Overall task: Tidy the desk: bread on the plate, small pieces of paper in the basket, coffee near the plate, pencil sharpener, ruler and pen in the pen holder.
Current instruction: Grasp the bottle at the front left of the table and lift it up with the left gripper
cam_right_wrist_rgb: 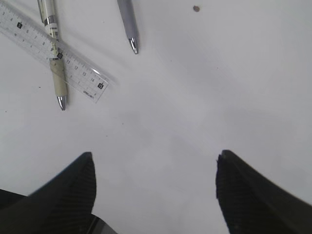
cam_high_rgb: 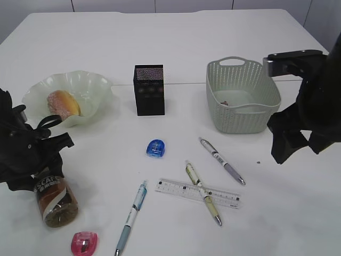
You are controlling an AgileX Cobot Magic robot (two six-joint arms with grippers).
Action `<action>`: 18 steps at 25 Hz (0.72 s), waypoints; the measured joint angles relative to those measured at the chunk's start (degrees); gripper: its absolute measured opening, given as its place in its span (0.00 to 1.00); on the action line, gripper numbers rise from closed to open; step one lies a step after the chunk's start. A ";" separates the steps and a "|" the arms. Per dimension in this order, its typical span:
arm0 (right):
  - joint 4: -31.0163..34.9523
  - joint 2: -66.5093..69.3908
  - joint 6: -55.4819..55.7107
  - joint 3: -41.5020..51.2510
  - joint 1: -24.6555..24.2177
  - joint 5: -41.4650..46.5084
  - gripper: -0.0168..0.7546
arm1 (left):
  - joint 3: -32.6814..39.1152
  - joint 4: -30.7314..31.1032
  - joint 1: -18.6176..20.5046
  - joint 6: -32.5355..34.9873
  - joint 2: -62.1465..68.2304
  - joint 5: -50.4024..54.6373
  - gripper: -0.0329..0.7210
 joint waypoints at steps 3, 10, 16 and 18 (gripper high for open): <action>-0.03 0.00 0.00 0.00 0.00 -0.36 0.75 | 0.00 0.12 0.00 0.00 0.00 0.00 0.54; -0.03 0.00 0.00 0.00 0.00 -0.69 0.75 | -0.12 2.25 0.00 3.72 0.00 1.01 0.53; -0.03 0.00 -0.09 0.00 0.00 -0.69 0.75 | -0.01 3.71 -0.13 19.21 -3.27 2.41 0.53; -0.03 0.00 -0.09 0.00 0.00 -0.69 0.75 | -0.01 3.79 -0.13 24.12 -5.52 2.56 0.53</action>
